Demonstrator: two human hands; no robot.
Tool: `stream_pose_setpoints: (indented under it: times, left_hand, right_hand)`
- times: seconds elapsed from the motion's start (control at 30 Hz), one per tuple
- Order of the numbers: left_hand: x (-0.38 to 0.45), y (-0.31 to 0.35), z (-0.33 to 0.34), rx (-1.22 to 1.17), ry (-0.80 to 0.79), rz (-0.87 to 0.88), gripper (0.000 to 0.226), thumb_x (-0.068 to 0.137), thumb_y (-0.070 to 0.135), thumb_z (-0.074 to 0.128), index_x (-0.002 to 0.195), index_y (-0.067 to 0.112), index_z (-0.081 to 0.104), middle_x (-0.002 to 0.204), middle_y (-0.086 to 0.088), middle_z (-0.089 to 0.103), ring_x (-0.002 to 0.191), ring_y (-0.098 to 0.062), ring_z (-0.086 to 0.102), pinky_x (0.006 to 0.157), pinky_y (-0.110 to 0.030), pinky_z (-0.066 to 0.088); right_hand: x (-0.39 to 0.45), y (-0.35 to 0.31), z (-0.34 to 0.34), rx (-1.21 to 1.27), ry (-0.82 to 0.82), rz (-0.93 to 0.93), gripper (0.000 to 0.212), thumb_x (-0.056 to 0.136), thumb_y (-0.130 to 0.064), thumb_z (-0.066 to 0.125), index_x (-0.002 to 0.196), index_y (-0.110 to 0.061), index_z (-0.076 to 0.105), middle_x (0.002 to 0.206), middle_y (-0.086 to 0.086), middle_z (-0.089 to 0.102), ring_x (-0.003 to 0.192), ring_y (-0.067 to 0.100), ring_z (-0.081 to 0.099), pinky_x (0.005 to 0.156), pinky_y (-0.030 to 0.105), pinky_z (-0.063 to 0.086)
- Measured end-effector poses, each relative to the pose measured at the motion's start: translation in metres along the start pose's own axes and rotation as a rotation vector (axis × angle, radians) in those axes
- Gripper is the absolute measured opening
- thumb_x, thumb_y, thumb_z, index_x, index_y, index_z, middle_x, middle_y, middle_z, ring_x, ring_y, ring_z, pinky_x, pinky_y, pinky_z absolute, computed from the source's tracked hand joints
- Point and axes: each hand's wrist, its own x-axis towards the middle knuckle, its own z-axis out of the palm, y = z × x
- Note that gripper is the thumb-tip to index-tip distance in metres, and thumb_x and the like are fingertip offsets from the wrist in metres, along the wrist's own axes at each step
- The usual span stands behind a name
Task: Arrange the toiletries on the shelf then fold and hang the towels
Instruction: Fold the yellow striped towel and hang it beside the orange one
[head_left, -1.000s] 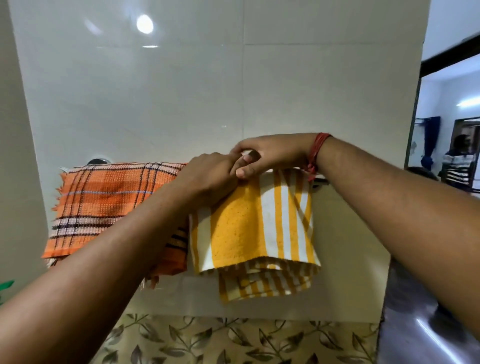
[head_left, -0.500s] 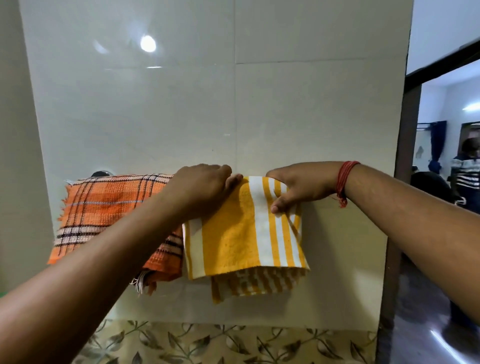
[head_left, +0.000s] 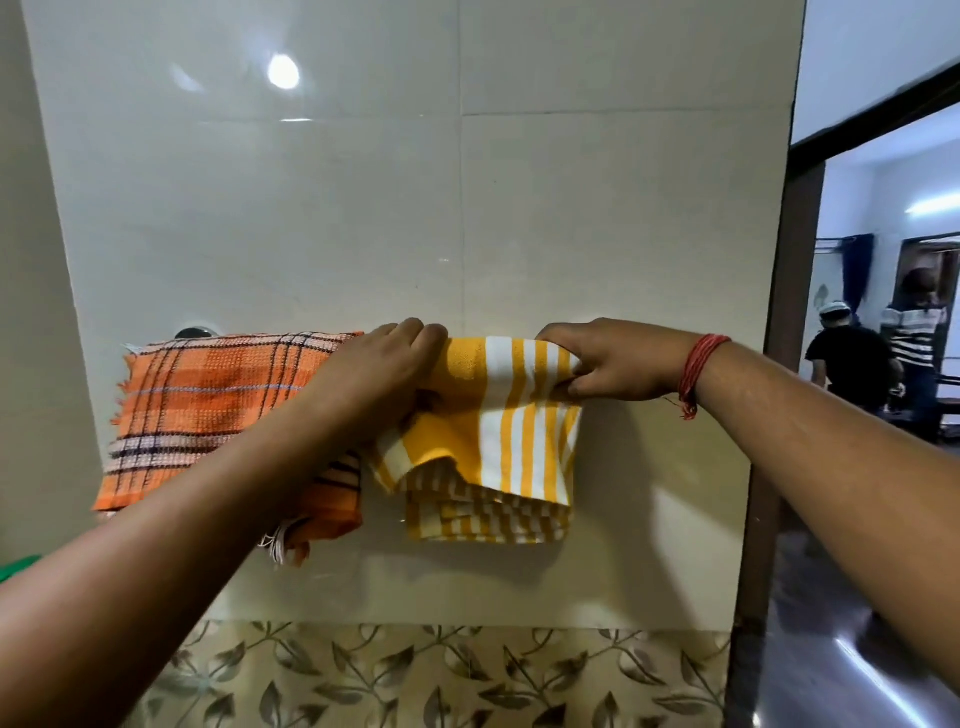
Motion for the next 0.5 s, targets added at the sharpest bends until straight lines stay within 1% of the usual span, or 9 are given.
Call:
stream_pose_setpoints:
  times: [0.07, 0.1, 0.17, 0.2, 0.23, 0.3, 0.33, 0.4, 0.5]
  left_hand:
    - [-0.004, -0.005, -0.001, 0.011, -0.013, 0.014, 0.058, 0.081, 0.027, 0.076, 0.129, 0.014, 0.046, 0.111, -0.011, 0.06, 0.092, -0.028, 0.06, 0.066, -0.036, 0.042]
    - [-0.006, -0.006, -0.001, 0.008, -0.014, 0.019, 0.06, 0.08, 0.024, 0.076, 0.13, 0.013, 0.046, 0.112, -0.012, 0.059, 0.093, -0.028, 0.06, 0.067, -0.037, 0.042]
    - [-0.009, -0.004, -0.003, 0.003, -0.025, 0.017, 0.074, 0.077, 0.03, 0.079, 0.138, 0.012, 0.042, 0.123, -0.013, 0.057, 0.102, -0.03, 0.059, 0.077, -0.04, 0.048]
    - [-0.012, -0.003, -0.003, -0.001, -0.036, 0.008, 0.086, 0.076, 0.037, 0.081, 0.145, 0.012, 0.036, 0.131, -0.013, 0.053, 0.112, -0.031, 0.057, 0.088, -0.043, 0.049]
    - [-0.015, -0.001, -0.002, -0.008, -0.051, -0.004, 0.098, 0.075, 0.044, 0.081, 0.151, 0.012, 0.029, 0.142, -0.014, 0.047, 0.124, -0.033, 0.051, 0.102, -0.045, 0.044]
    - [-0.024, 0.002, -0.001, -0.023, -0.065, -0.029, 0.111, 0.077, 0.055, 0.075, 0.158, 0.014, 0.012, 0.16, -0.013, 0.027, 0.147, -0.033, 0.028, 0.123, -0.046, 0.021]
    - [-0.03, 0.003, 0.0, -0.032, -0.058, -0.039, 0.112, 0.08, 0.059, 0.07, 0.16, 0.014, 0.006, 0.166, -0.012, 0.016, 0.153, -0.031, 0.015, 0.127, -0.045, 0.011]
    - [-0.045, 0.011, 0.003, -0.053, -0.041, -0.074, 0.108, 0.085, 0.064, 0.057, 0.16, 0.017, -0.004, 0.169, -0.008, -0.004, 0.156, -0.026, -0.008, 0.127, -0.047, 0.002]
    - [-0.072, 0.032, 0.005, -0.119, 0.007, -0.169, 0.094, 0.09, 0.069, 0.034, 0.16, 0.023, -0.009, 0.167, -0.001, -0.02, 0.153, -0.02, -0.024, 0.127, -0.045, -0.006]
  right_hand:
    - [-0.002, -0.002, 0.0, -0.008, 0.01, 0.025, 0.039, 0.086, -0.026, 0.067, 0.121, -0.027, 0.05, 0.108, -0.003, 0.063, 0.096, 0.017, 0.06, 0.083, 0.039, 0.053]
    - [-0.003, -0.003, 0.0, 0.0, 0.012, 0.039, 0.043, 0.085, -0.026, 0.068, 0.123, -0.029, 0.049, 0.108, -0.003, 0.063, 0.095, 0.017, 0.06, 0.081, 0.037, 0.053]
    - [-0.006, -0.006, -0.001, 0.04, 0.0, 0.07, 0.052, 0.084, -0.032, 0.072, 0.129, -0.032, 0.046, 0.11, -0.006, 0.062, 0.096, 0.014, 0.06, 0.078, 0.03, 0.051]
    - [-0.007, -0.009, -0.001, 0.063, -0.005, 0.078, 0.057, 0.084, -0.038, 0.073, 0.132, -0.033, 0.044, 0.114, -0.009, 0.061, 0.1, 0.013, 0.06, 0.08, 0.028, 0.05]
    - [-0.007, -0.011, 0.0, 0.071, -0.001, 0.08, 0.061, 0.083, -0.045, 0.073, 0.135, -0.033, 0.042, 0.12, -0.01, 0.059, 0.105, 0.012, 0.059, 0.086, 0.028, 0.05]
    - [-0.009, -0.017, 0.003, 0.019, 0.058, 0.069, 0.07, 0.082, -0.059, 0.067, 0.14, -0.031, 0.04, 0.132, -0.009, 0.05, 0.119, 0.013, 0.051, 0.1, 0.033, 0.047]
    - [-0.01, -0.021, 0.006, -0.019, 0.105, 0.073, 0.074, 0.082, -0.064, 0.064, 0.142, -0.03, 0.038, 0.138, -0.007, 0.046, 0.125, 0.014, 0.047, 0.104, 0.036, 0.044]
    - [-0.014, -0.032, 0.012, -0.091, 0.215, 0.086, 0.079, 0.083, -0.068, 0.058, 0.147, -0.029, 0.033, 0.147, -0.005, 0.039, 0.135, 0.018, 0.038, 0.111, 0.042, 0.037]
    - [-0.02, -0.053, 0.031, -0.184, 0.421, 0.067, 0.079, 0.087, -0.067, 0.053, 0.149, -0.024, 0.032, 0.154, 0.0, 0.037, 0.143, 0.022, 0.031, 0.116, 0.042, 0.027]
